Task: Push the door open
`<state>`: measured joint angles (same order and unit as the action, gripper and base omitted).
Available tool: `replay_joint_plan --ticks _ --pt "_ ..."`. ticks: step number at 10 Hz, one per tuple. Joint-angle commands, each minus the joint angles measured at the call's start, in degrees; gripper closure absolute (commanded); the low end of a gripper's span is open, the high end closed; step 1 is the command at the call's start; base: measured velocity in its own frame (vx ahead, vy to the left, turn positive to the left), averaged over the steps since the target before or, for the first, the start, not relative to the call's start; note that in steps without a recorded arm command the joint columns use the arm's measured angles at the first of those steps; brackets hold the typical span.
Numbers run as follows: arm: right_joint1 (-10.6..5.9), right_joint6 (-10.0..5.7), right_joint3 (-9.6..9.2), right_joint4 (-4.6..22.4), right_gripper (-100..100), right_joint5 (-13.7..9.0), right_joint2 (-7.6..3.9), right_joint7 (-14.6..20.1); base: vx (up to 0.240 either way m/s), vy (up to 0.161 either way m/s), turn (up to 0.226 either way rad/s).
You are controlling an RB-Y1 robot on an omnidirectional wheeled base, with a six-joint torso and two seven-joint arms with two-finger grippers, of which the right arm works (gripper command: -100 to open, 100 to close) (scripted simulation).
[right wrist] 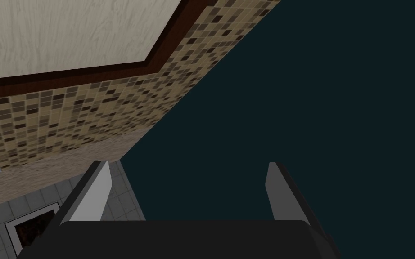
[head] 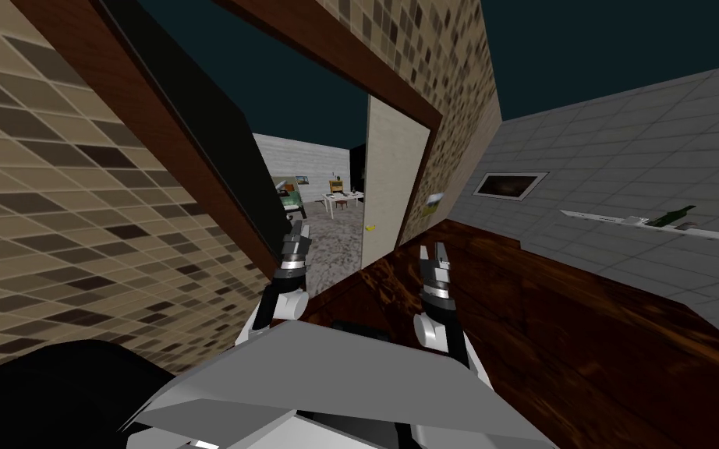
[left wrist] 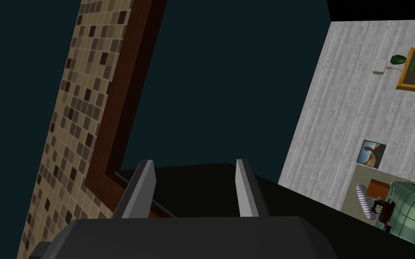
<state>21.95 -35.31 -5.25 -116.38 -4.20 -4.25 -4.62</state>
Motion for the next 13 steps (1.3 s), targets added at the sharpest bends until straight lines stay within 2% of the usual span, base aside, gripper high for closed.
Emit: replay_joint_plan --ticks 1,8,9,13 --pt "-0.59 -0.26 -0.78 1.7 -100 -0.2 -0.42 0.5 0.09 -0.024 0.008" --pt "-4.3 -1.52 -5.39 10.8 -100 -0.5 -1.38 2.0 0.101 -0.028 0.011" --pt "-4.3 -1.52 -5.39 10.8 -100 -0.5 -1.38 2.0 0.059 -0.016 0.006" --pt "-6.61 -2.31 -8.27 16.5 -100 -0.7 -1.92 3.0 0.082 -0.022 0.01"
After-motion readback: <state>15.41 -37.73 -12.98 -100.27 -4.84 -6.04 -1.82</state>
